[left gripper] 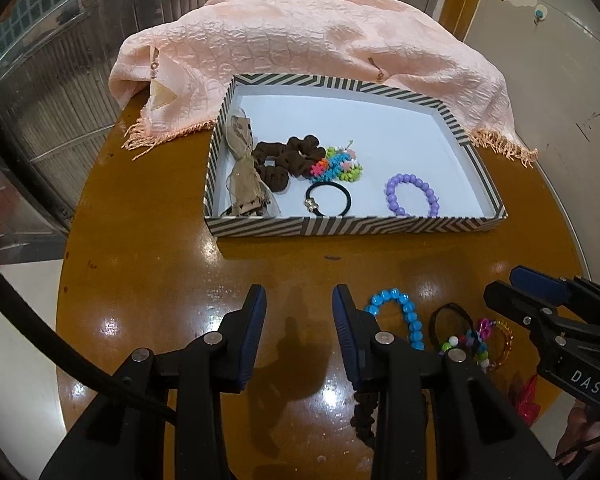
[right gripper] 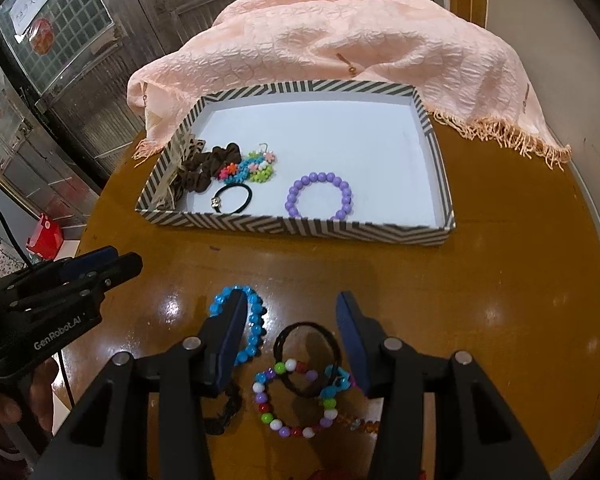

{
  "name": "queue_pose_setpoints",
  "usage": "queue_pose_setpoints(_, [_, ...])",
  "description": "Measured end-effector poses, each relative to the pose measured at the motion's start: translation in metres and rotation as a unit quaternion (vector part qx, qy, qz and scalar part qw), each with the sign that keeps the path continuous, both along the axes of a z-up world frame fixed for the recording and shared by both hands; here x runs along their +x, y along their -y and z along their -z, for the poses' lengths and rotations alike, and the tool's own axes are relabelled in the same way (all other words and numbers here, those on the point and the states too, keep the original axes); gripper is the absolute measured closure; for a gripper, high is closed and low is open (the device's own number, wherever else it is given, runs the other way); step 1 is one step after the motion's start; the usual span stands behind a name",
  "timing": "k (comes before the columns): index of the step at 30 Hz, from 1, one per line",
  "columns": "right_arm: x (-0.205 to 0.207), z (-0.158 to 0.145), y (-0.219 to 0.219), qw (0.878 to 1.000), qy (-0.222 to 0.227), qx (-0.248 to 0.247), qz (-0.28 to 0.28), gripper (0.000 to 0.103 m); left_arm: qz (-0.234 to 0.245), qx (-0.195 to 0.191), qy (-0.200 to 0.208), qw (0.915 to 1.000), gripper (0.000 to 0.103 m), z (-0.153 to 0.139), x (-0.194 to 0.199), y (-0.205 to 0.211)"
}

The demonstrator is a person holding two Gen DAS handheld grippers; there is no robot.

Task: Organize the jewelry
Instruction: 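Withdraw both grippers from the tray and reach toward the black scrunchie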

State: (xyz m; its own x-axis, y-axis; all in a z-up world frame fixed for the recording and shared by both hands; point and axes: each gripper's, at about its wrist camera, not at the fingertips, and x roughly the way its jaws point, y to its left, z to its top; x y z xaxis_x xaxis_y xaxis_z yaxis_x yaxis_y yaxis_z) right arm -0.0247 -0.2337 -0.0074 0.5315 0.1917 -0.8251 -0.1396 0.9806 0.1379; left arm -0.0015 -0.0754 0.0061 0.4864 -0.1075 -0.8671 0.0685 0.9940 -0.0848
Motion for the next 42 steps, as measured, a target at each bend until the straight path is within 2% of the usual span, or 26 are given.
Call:
queue_pose_setpoints(34, [-0.032, 0.007, 0.026, 0.999, -0.008, -0.009, 0.031, 0.055, 0.03, 0.001, -0.008, 0.9995, 0.086, 0.007, -0.015, 0.018])
queue_pose_setpoints(42, [-0.041, 0.008, 0.033, 0.999, 0.004, -0.017, 0.031, 0.055, 0.025, -0.021, -0.029, 0.999, 0.086, 0.015, -0.013, 0.013])
